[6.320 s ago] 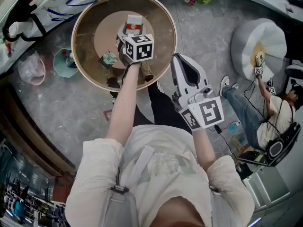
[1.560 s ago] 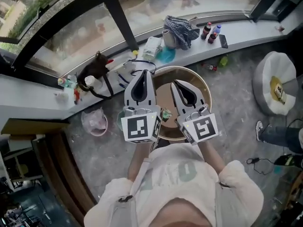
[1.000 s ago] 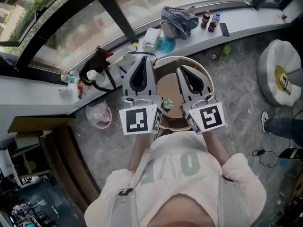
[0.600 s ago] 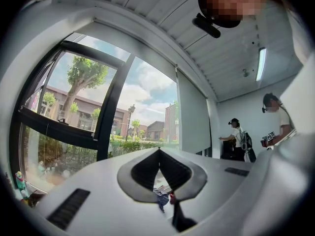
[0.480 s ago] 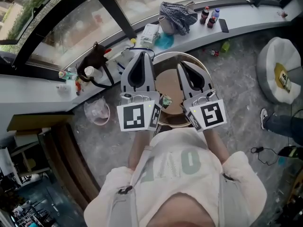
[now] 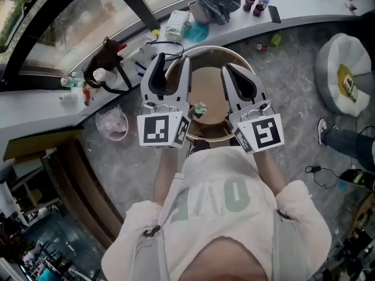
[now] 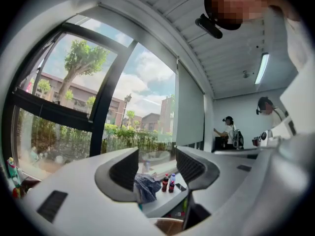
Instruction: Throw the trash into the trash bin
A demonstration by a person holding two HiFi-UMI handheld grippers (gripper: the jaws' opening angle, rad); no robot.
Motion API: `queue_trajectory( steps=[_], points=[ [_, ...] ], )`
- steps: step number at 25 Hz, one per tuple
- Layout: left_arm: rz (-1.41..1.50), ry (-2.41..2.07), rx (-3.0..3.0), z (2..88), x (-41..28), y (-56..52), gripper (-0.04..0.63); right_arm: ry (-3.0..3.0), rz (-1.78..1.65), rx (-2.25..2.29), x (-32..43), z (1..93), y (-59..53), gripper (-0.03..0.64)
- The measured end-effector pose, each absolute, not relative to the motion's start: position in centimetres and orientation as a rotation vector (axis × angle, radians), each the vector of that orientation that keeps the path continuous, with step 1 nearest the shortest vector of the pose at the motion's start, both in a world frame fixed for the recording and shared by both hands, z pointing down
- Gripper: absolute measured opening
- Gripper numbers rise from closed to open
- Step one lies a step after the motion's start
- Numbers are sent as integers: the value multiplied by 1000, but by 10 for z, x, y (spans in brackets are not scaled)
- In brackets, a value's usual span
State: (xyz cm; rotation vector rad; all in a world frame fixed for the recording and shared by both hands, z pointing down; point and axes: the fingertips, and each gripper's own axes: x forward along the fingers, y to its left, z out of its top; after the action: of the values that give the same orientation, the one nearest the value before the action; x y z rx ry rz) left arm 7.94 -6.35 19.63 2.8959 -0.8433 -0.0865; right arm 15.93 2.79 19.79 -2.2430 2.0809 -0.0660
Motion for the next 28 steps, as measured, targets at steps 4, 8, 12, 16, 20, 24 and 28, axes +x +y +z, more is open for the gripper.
queue_trajectory(
  steps=[4, 8, 12, 16, 20, 24, 28],
  points=[
    [260, -769, 2847, 307, 82, -68, 272, 2111, -187, -2282, 162, 231, 25, 15],
    [731, -628, 2694, 477, 72, -54, 360, 2177, -332, -2335, 170, 280, 28, 15],
    [1171, -472, 2506, 641, 49, -16, 396, 2216, -551, -2395, 186, 346, 43, 15],
    [1459, -349, 2329, 759, 20, 29, 396, 2237, -768, -2422, 193, 413, 60, 15],
    [1582, -304, 2272, 813, -5, 51, 396, 2278, -888, -2379, 178, 451, 70, 15],
    [1620, -286, 2254, 829, -7, 59, 394, 2318, -945, -2343, 170, 470, 73, 15],
    [1680, -276, 2261, 836, -8, 57, 394, 2315, -951, -2335, 170, 475, 69, 15]
  ],
)
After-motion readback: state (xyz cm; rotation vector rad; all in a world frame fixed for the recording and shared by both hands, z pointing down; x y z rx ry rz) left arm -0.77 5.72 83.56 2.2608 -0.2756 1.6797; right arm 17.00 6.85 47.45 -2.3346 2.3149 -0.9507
